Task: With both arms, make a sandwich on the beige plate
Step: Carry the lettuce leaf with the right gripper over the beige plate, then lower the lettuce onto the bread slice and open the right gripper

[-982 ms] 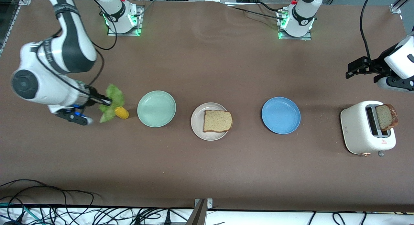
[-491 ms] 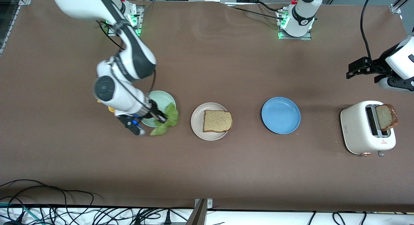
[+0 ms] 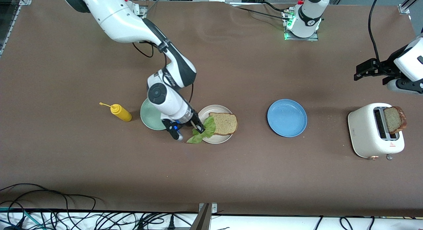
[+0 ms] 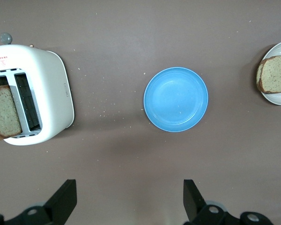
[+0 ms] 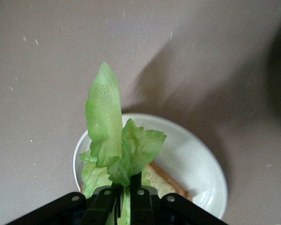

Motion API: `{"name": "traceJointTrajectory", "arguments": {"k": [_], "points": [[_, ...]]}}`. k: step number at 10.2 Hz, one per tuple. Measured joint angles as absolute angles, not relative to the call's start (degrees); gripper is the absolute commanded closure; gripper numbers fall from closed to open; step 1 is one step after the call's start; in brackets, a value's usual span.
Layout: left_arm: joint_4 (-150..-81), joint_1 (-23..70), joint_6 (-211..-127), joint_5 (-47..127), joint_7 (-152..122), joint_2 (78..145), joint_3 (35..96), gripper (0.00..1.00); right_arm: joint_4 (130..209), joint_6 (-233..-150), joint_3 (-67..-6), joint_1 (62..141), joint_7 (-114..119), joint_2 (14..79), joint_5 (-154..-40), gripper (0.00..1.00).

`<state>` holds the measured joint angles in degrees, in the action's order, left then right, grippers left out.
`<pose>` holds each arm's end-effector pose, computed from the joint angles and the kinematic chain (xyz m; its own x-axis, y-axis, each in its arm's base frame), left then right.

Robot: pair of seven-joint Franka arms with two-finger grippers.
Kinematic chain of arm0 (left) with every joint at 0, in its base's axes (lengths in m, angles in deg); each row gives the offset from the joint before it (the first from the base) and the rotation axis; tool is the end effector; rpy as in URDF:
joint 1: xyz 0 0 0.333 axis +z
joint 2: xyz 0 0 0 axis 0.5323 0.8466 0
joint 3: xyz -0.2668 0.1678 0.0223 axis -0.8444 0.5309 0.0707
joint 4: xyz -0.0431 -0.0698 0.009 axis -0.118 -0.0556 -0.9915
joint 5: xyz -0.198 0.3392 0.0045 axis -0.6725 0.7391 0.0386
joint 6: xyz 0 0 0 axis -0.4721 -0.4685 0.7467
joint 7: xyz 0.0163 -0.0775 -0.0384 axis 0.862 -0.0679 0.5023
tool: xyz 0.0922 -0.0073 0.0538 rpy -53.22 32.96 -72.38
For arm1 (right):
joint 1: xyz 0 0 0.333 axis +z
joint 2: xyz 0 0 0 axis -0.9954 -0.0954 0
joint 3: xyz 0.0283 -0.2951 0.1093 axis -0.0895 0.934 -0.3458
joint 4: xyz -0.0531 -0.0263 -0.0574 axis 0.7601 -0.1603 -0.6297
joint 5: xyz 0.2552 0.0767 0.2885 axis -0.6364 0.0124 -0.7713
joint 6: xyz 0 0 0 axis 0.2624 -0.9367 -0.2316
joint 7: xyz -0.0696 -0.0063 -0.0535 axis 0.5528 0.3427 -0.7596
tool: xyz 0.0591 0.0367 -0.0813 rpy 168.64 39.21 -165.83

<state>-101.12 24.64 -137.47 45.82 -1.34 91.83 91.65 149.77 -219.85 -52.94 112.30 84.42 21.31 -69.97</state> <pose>0.5759 -0.0057 0.5966 0.9869 -0.1243 -0.1026 -0.1196 -0.9915 0.0515 0.6156 0.4454 0.2390 0.6496 -0.7314 -0.2077 -0.7535 -0.5828 -0.3043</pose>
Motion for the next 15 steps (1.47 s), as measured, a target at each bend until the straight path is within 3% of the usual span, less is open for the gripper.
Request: {"name": "traceJointTrajectory", "arguments": {"k": [1, 2, 9, 15], "points": [[-101.1, 24.6, -137.5, 45.8, -1.3, 91.8, 91.7, 0.0, 149.6, -220.7, -53.0, 113.6, 85.9, 20.6, -70.0, 0.4], [-101.1, 24.6, -137.5, 45.8, -1.3, 91.8, 91.6, 0.0, 149.5, -221.2, -53.0, 114.6, 87.2, 20.2, -70.0, 0.0], [-101.2, 24.6, -137.5, 45.8, -1.3, 91.8, 91.6, 0.0, 147.5, -219.8, -51.4, 116.8, 89.7, 20.3, -69.9, 0.0], [-101.2, 24.6, -137.5, 45.8, -1.3, 91.9, 91.6, 0.0, 146.8, -203.1, -43.3, 116.3, 83.8, 27.3, -66.5, 0.0]]}}
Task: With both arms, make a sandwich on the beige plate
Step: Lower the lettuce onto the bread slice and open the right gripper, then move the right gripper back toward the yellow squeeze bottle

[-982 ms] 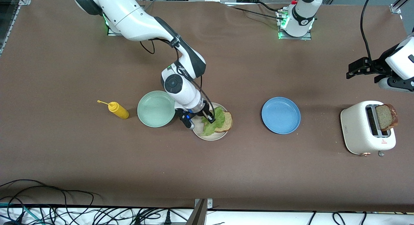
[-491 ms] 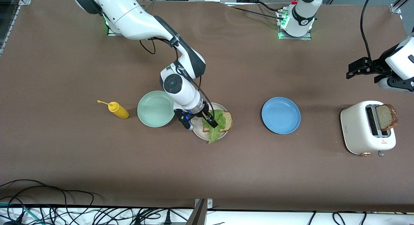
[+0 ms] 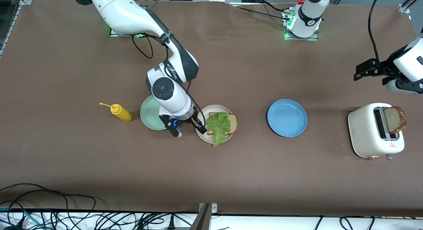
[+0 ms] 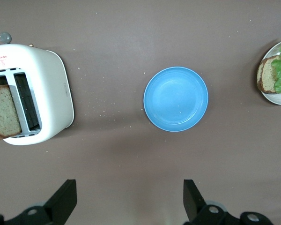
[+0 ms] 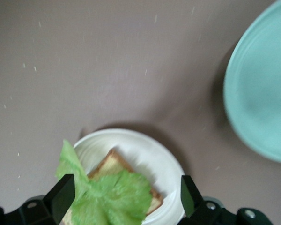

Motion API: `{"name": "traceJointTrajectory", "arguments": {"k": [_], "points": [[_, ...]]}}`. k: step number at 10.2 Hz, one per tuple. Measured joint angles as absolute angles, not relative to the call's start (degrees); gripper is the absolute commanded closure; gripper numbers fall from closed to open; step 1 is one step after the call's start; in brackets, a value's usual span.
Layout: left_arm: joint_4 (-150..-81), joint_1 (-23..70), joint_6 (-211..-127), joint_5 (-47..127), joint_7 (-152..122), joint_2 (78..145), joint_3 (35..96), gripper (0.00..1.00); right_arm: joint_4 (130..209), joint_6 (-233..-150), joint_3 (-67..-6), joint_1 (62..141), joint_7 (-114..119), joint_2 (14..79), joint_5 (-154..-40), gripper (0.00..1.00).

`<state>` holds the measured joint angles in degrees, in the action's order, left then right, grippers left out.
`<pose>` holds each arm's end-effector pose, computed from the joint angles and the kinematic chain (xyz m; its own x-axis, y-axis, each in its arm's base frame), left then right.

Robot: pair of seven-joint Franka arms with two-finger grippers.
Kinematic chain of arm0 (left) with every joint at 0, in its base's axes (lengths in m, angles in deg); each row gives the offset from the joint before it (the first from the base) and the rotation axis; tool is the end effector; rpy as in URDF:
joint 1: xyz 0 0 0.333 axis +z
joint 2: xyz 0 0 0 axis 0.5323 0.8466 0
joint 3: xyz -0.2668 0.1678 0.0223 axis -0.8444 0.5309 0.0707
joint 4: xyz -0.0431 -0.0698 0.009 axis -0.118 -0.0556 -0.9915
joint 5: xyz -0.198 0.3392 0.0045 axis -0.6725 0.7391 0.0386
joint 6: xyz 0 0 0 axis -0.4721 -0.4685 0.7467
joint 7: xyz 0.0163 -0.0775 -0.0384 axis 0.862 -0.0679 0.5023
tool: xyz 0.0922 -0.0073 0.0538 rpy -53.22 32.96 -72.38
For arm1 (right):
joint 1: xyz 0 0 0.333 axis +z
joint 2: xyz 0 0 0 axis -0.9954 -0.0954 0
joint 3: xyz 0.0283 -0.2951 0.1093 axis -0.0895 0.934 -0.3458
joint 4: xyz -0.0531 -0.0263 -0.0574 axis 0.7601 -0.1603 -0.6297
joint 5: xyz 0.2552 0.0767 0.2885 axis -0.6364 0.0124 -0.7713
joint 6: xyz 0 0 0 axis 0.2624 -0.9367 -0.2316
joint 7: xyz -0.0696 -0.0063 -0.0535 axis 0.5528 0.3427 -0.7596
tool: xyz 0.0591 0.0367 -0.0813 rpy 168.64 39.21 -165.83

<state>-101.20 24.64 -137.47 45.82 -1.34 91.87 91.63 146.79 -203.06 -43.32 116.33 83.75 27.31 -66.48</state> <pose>0.5760 -0.0059 0.5956 0.9867 -0.1247 -0.1046 -0.1198 -0.9915 0.0517 0.6313 0.4094 0.3041 0.6818 -0.7279 -0.0731 -0.7286 -0.6667 -0.1570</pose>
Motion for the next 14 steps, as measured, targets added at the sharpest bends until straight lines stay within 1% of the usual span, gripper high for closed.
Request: {"name": "traceJointTrajectory", "arguments": {"k": [2, 5, 7, 8, 11, 12, 14], "points": [[-101.2, 24.6, -137.5, 45.8, -1.3, 91.9, 91.6, 0.0, 146.7, -195.5, -39.1, 116.3, 74.6, 30.5, -65.4, 0.0], [-101.3, 24.6, -137.5, 45.8, -1.3, 91.9, 91.6, 0.0, 146.4, -178.5, -31.7, 116.0, 54.7, 38.3, -65.2, 0.0], [-101.3, 24.6, -137.5, 45.8, -1.3, 91.9, 91.6, 0.0, 146.8, -171.3, -27.0, 116.0, 41.3, 43.0, -65.3, 0.0], [-101.3, 24.6, -137.5, 45.8, -1.3, 91.9, 91.6, 0.0, 148.0, -169.6, -24.6, 115.9, 34.7, 44.7, -65.3, 0.0], [-101.3, 24.6, -137.4, 45.8, -1.3, 91.9, 91.6, 0.0, 153.6, -169.8, -17.4, 115.6, 13.9, 47.1, -65.7, 0.0], [-101.3, 24.6, -137.4, 45.8, -1.3, 91.9, 91.6, 0.0, 154.8, -170.7, -15.3, 115.5, 8.0, 47.3, -66.4, 0.0], [-101.3, 24.6, -137.4, 45.8, -1.3, 91.9, 91.6, 0.0, 160.5, -177.1, -11.3, 115.3, -5.3, 48.4, -70.1, 0.0]]}}
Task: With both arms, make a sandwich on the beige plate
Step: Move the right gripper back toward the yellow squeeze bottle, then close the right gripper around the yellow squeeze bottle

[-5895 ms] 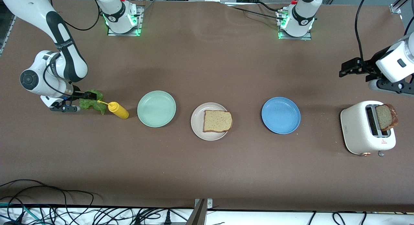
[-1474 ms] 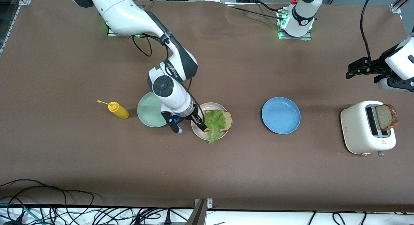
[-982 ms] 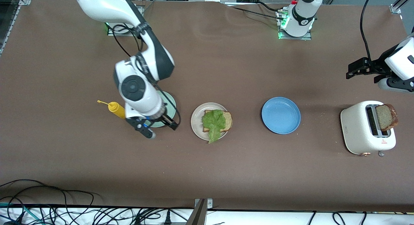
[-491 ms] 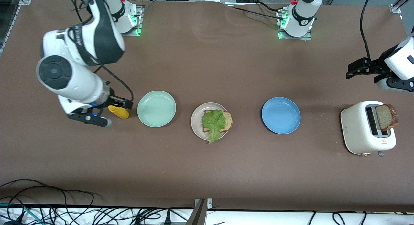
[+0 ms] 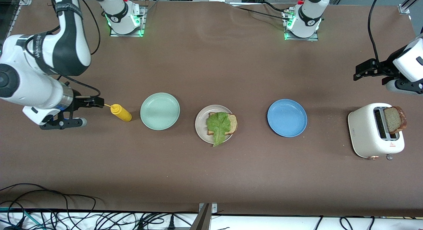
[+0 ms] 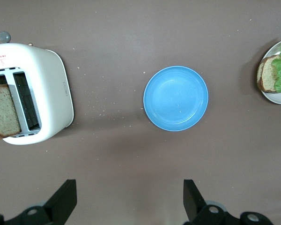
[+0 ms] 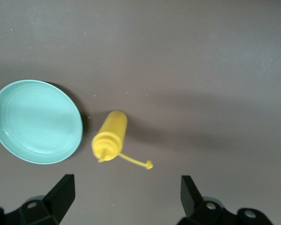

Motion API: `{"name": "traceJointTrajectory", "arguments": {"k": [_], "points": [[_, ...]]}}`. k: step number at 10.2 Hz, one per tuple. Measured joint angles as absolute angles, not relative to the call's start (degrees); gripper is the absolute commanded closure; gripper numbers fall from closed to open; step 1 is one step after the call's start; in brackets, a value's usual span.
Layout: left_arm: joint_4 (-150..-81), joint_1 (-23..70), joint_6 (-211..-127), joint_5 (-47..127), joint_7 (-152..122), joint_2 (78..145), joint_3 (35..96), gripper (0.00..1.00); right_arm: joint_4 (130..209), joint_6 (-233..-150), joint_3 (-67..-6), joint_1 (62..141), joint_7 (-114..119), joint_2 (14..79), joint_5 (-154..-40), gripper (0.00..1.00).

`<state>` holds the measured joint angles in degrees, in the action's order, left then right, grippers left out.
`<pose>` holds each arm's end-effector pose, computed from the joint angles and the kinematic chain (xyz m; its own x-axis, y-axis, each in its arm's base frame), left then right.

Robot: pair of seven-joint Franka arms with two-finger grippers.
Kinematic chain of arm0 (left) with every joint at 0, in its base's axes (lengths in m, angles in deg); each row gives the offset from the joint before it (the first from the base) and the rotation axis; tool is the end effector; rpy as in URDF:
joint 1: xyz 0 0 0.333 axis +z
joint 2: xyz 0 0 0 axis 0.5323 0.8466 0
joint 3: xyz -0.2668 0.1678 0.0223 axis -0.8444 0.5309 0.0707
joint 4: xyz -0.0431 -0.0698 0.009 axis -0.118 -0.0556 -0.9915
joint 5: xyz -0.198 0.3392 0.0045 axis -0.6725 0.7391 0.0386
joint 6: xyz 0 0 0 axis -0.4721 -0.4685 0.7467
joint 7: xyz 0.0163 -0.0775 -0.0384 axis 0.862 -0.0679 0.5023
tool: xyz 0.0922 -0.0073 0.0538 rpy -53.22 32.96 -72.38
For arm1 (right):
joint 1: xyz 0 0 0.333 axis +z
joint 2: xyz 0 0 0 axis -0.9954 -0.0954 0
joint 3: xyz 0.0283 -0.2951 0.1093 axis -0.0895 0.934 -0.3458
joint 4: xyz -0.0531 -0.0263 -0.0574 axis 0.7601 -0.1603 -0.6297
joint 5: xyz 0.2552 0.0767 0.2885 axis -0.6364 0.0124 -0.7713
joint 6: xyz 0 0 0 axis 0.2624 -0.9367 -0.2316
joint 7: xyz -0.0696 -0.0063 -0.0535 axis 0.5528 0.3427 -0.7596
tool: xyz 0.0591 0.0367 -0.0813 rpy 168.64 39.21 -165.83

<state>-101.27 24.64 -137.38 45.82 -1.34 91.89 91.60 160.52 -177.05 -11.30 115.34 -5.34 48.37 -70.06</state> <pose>0.5759 -0.0062 0.5947 0.9863 -0.1252 -0.1077 -0.1202 -0.9914 0.0521 0.6407 0.0550 0.4396 0.9723 0.1918 -0.1335 0.1932 -0.9812 -0.0026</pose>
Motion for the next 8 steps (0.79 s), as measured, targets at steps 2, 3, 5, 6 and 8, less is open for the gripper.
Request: {"name": "traceJointTrajectory", "arguments": {"k": [2, 3, 5, 6, 8], "points": [[-101.3, 24.6, -137.4, 45.8, -1.3, 91.9, 91.6, 0.0, 169.4, -185.2, -7.7, 115.0, -20.5, 49.4, -76.8, 0.0], [-101.3, 24.6, -137.3, 45.8, -1.3, 91.9, 91.6, 0.0, 174.2, -189.9, -6.9, 114.9, -27.7, 49.9, -79.9, 0.0], [-101.3, 24.6, -137.3, 45.8, -1.3, 91.9, 91.6, 0.0, 181.0, -196.7, -6.0, 114.2, -42.4, 50.0, -87.2, 0.0], [-101.3, 24.6, -137.3, 45.8, -1.3, 91.9, 91.5, 0.0, 182.5, -197.4, -6.0, 112.7, -50.6, 49.8, -91.2, 0.0], [-101.3, 24.6, -137.4, 45.8, -1.3, 91.9, 91.5, 0.0, 184.3, -197.3, -5.9, 108.0, -66.2, 48.6, -99.6, 0.0]]}}
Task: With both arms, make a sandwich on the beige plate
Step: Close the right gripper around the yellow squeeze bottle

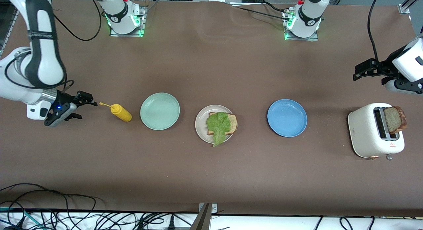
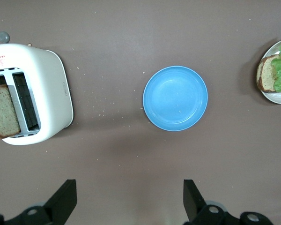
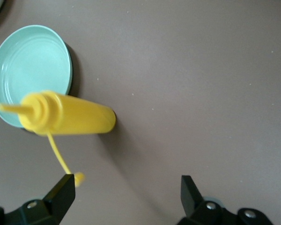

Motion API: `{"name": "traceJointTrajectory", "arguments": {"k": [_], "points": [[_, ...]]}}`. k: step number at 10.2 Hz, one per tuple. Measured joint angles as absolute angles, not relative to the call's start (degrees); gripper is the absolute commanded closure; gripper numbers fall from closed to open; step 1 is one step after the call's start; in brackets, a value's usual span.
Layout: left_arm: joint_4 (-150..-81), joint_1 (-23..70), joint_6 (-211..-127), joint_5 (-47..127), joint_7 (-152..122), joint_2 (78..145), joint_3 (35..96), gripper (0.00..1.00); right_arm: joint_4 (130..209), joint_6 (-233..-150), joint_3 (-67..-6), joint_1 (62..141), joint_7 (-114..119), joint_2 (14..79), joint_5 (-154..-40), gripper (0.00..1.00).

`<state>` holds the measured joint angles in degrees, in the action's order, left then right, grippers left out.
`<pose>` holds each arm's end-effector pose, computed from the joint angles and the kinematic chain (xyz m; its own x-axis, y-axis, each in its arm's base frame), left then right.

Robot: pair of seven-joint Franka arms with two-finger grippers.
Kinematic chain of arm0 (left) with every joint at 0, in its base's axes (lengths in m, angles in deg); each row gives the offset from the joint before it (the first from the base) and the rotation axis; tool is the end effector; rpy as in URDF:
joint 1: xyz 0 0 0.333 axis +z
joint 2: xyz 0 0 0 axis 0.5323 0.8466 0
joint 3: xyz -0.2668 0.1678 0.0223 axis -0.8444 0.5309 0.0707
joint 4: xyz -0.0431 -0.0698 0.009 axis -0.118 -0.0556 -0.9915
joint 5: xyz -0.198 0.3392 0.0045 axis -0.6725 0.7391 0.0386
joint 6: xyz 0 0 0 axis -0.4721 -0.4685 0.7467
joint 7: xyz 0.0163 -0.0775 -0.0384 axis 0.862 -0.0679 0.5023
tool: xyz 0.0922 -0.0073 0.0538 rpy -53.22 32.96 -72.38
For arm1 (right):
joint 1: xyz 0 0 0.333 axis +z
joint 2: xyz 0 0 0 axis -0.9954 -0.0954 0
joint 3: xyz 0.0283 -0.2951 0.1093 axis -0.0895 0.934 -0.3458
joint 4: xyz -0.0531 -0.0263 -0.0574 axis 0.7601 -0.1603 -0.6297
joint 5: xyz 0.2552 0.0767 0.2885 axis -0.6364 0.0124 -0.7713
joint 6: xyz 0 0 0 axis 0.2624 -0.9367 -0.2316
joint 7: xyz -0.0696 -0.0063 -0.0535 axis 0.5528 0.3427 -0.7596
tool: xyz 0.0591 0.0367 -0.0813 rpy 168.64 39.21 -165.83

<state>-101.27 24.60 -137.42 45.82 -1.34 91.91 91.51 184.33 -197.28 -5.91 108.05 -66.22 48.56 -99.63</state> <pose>0.5761 -0.0075 0.5946 0.9860 -0.1274 -0.1074 -0.1224 -0.9911 0.0521 0.5844 -0.0885 0.2998 0.7811 0.5790 0.2338 0.6242 -0.7344 -0.2666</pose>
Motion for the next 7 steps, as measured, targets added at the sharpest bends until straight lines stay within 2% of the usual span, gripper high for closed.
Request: {"name": "traceJointTrajectory", "arguments": {"k": [4, 7], "points": [[-101.3, 24.6, -137.9, 45.8, -1.3, 92.0, 91.5, 0.0, 185.1, -190.9, -6.0, 101.2, -94.8, 41.2, -120.3, 0.0], [-101.3, 24.6, -138.5, 45.8, -1.3, 92.4, 91.5, 0.0, 184.7, -183.4, -6.2, 99.7, -110.3, 34.3, -135.2, 0.0]]}}
